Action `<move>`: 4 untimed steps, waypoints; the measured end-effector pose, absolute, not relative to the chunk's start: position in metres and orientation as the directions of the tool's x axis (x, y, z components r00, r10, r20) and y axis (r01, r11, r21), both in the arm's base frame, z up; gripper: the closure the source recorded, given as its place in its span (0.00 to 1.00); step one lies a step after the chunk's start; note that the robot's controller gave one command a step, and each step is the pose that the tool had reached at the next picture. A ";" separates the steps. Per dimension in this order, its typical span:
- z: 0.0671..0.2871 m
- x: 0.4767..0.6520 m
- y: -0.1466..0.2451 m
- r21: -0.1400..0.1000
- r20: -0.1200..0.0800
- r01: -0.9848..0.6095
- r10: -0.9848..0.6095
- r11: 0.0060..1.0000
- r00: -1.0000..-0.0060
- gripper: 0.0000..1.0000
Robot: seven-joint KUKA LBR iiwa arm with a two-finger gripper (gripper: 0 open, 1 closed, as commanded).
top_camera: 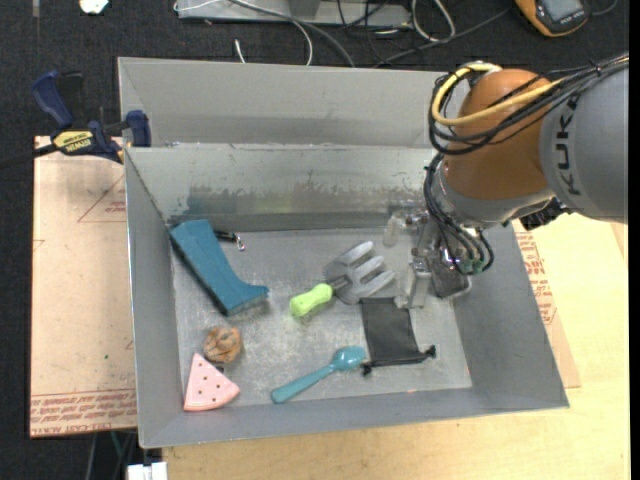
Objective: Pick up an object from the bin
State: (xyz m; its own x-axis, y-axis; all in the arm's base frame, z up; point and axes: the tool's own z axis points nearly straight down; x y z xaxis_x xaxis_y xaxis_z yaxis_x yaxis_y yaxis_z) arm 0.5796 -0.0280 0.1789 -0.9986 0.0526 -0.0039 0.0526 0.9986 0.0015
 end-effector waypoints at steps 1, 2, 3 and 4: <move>0.163 0.558 -0.033 0.001 -0.002 0.068 0.068 0.998 -0.998 0.00; 0.101 0.531 -0.046 -0.001 -0.007 -0.393 -0.393 0.919 -0.919 0.00; 0.071 0.517 -0.071 -0.005 -0.009 -0.635 -0.635 0.772 -0.772 1.00; 0.071 0.517 -0.071 -0.005 -0.009 -0.635 -0.635 0.772 -0.772 1.00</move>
Offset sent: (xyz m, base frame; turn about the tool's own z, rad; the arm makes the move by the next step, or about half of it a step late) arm -0.0635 -0.0255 -0.1089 -0.5465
